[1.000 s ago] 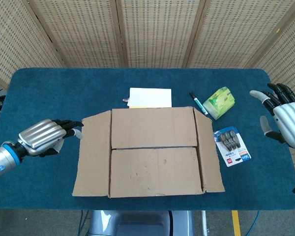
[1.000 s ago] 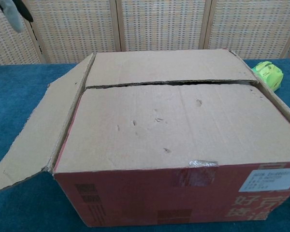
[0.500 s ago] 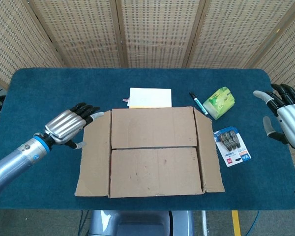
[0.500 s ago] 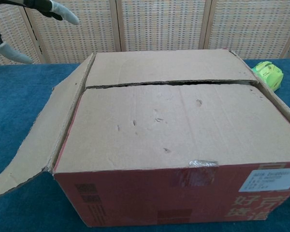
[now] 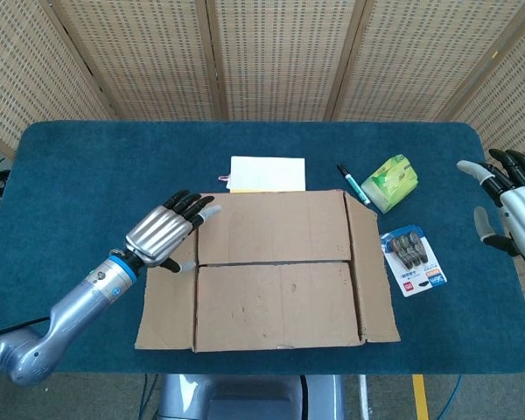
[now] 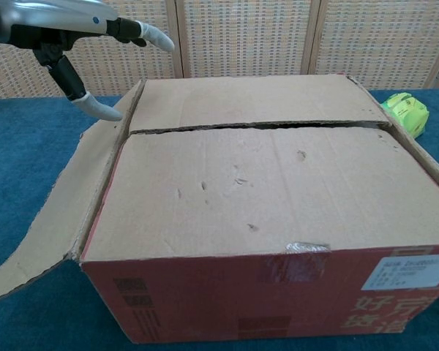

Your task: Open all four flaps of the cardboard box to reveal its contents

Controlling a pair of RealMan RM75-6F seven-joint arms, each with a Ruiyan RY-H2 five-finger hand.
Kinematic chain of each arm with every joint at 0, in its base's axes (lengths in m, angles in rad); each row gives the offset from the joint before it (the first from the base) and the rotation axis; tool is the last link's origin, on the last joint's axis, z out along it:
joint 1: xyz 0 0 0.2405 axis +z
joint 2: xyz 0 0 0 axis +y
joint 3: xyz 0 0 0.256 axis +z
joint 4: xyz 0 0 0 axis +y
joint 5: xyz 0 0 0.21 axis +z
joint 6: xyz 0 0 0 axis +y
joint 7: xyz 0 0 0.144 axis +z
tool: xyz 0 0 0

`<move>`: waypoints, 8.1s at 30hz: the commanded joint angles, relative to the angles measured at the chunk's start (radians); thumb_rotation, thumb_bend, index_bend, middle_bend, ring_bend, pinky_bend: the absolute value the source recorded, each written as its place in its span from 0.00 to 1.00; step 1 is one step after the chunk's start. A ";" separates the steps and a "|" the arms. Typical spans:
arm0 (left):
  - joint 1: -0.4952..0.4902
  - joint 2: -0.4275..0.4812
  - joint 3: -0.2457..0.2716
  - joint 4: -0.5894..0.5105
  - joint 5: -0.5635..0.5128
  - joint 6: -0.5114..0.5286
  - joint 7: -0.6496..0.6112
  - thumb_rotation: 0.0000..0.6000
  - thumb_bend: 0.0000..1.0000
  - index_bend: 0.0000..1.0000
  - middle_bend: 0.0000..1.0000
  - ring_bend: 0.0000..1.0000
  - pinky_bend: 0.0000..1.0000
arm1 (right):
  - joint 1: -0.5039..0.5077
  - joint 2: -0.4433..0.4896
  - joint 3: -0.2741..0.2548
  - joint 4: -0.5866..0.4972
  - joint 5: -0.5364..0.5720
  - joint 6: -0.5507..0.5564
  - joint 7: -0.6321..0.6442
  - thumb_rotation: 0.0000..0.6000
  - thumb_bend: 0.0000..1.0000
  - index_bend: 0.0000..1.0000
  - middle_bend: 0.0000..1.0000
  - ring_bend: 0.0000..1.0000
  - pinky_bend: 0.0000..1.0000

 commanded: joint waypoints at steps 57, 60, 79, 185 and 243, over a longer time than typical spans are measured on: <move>-0.075 -0.281 -0.120 0.205 -0.010 0.303 0.192 0.78 0.44 0.00 0.00 0.00 0.00 | -0.048 0.019 -0.010 0.030 -0.006 0.059 0.060 1.00 0.67 0.12 0.21 0.00 0.02; -0.093 -0.287 -0.134 0.238 -0.018 0.286 0.214 0.78 0.43 0.00 0.00 0.00 0.00 | -0.053 0.022 -0.011 0.030 -0.004 0.064 0.060 1.00 0.67 0.12 0.21 0.00 0.02; -0.193 -0.390 -0.179 0.553 -0.070 0.178 0.278 0.78 0.40 0.00 0.00 0.00 0.00 | -0.067 0.032 -0.013 0.032 0.002 0.078 0.067 1.00 0.67 0.12 0.21 0.00 0.02; 0.218 -0.004 -0.229 0.089 0.458 -0.406 -0.549 0.22 0.44 0.32 0.00 0.00 0.00 | -0.100 0.042 -0.020 -0.023 0.008 0.116 0.025 1.00 0.67 0.12 0.21 0.00 0.02; 0.121 0.073 -0.196 -0.033 0.269 -0.398 -0.781 0.18 0.47 0.34 0.00 0.00 0.00 | -0.116 0.046 -0.015 -0.020 0.014 0.150 0.033 1.00 0.67 0.12 0.21 0.00 0.02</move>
